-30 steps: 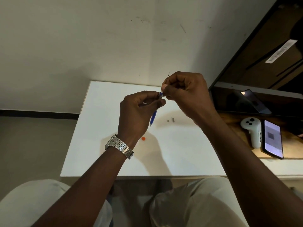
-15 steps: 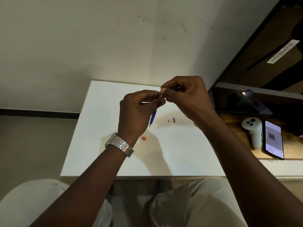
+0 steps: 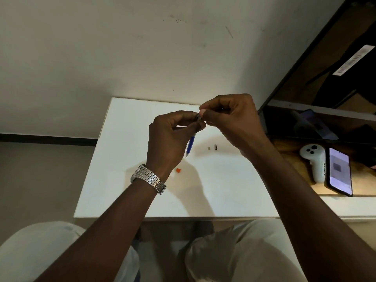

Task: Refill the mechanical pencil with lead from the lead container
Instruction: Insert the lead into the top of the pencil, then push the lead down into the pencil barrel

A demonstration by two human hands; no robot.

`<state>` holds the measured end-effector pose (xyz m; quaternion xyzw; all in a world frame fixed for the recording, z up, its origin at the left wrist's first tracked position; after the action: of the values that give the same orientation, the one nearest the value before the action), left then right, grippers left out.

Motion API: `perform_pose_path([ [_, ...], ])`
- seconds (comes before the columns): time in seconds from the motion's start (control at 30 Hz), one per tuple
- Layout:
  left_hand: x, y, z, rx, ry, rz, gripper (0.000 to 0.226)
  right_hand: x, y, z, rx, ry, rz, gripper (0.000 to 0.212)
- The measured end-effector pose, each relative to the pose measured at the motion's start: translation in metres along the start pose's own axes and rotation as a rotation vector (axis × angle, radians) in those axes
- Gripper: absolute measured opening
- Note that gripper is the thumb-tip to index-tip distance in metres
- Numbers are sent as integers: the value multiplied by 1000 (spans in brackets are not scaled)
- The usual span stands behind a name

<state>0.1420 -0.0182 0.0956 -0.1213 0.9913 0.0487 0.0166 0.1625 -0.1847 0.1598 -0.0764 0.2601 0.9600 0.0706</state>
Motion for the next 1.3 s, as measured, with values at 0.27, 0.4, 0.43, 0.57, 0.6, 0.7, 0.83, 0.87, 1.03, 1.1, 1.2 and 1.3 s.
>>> perform_pose_path([
  [0.27, 0, 0, 7, 39, 53, 2, 14, -3, 5, -38, -322, -180, -31, 11],
  [0.4, 0, 1, 14, 57, 96, -3, 15, -1, 0, -93, -269, -343, -29, 13],
  [0.43, 0, 1, 15, 59, 103, -2, 16, 0, -5, -105, -210, -367, -7, 11],
  [0.57, 3, -2, 20, 55, 123, 5, 17, 1, -24, -148, 114, -406, 51, 13],
  [0.6, 4, -3, 21, 53, 125, 8, 17, 1, -31, -155, 208, -399, 77, 13],
  [0.7, 5, -5, 21, 34, 126, 13, 17, -2, -46, -170, 437, -351, 125, 14],
  [0.83, 8, -7, 22, 15, 120, 17, 16, -9, -59, -173, 622, -296, 120, 11],
  [0.87, 8, -8, 22, 16, 118, 20, 16, -10, -62, -173, 656, -289, 122, 10],
  [1.03, 8, -10, 22, 10, 105, 24, 16, -16, -67, -173, 750, -266, 123, 20],
  [1.1, 9, -10, 21, 9, 105, 22, 15, -16, -66, -174, 743, -283, 119, 21],
  [1.2, 9, -7, 21, 16, 108, 16, 16, -13, -56, -170, 677, -357, 84, 17],
  [1.3, 10, -6, 21, 29, 107, 25, 17, -10, -35, -147, 87, -477, -59, 6],
])
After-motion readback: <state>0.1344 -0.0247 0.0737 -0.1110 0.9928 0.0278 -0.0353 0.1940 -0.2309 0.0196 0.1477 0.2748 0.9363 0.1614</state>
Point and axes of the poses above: each hand's wrist, its own x-axis away from the middle knuckle, its own y-axis out of the back of the hand, z = x × y, the point moved 10 cm from there along -x, towards the middle knuckle, and after that the axes turned 7 degrees about -z, right-handed, at the moved point
